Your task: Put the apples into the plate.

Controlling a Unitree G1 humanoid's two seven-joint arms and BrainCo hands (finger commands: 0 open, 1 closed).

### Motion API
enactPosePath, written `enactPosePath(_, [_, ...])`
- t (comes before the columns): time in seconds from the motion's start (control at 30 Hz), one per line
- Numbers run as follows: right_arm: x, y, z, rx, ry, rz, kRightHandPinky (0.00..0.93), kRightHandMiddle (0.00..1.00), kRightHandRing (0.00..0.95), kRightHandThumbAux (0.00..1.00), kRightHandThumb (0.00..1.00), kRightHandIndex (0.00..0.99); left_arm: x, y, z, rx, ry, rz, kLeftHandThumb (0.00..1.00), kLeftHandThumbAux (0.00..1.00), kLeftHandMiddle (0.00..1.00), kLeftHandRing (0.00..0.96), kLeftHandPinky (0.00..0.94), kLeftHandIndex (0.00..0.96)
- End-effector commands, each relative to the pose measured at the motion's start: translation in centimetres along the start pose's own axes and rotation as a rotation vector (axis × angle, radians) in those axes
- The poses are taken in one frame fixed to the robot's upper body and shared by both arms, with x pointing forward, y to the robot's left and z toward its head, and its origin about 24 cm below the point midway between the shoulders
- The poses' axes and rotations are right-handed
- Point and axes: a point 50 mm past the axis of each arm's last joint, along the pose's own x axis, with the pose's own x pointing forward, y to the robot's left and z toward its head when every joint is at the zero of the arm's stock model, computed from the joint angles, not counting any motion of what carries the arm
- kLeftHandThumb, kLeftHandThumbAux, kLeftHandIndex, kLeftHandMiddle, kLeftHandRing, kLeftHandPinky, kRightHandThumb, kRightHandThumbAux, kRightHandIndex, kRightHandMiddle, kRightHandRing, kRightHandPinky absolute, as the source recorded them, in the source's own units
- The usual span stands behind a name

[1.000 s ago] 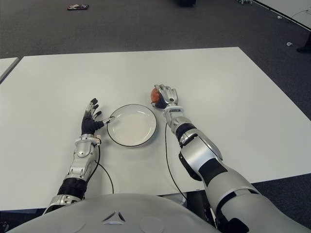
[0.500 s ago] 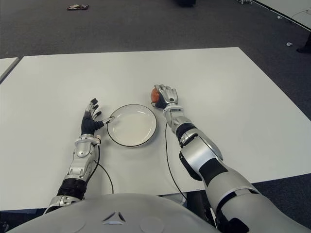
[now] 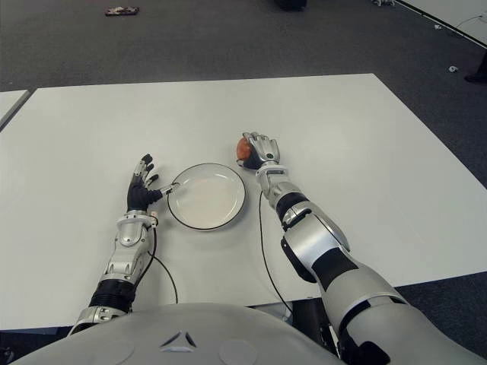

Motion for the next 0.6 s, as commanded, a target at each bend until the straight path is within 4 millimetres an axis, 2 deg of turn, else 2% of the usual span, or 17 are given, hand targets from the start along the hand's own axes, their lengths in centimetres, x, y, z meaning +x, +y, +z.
enactPosePath(0.03, [-2.5,3.7,-1.9,0.072,0.112,0.15,0.695,0.541,0.583,0.657,0.953,0.384,-0.2,-0.1,-0.7,0.015,0.043,-0.006,0.0,0.285,0.0,0.0,0.035,0.0])
enactPosePath(0.13, [-1.1,1.6,-1.7,0.147,0.137,0.052,0.712,0.516,0.567,0.66,0.95,0.378,-0.2,-0.1,-0.8,0.015,0.043,-0.009,0.0,0.286,0.0,0.0,0.035,0.0])
enactPosePath(0.27, [-0.2,0.0,-1.3,0.188,0.144,-0.017,0.74,0.497,0.557,0.662,0.948,0.373,-0.2,-0.1,-0.8,0.014,0.044,-0.011,0.0,0.291,0.0,0.0,0.035,0.0])
enactPosePath(0.4, [1.5,-3.1,-0.3,0.257,0.125,-0.145,0.773,0.492,0.554,0.662,0.949,0.373,-0.2,-0.2,-0.8,0.012,0.044,-0.016,0.0,0.291,0.0,0.0,0.033,0.0])
enactPosePath(0.6, [2.4,-5.6,0.6,0.302,0.079,-0.26,0.813,0.49,0.535,0.662,0.95,0.372,0.0,-0.2,-0.9,0.009,0.043,-0.018,0.0,0.29,0.0,0.0,0.033,0.0])
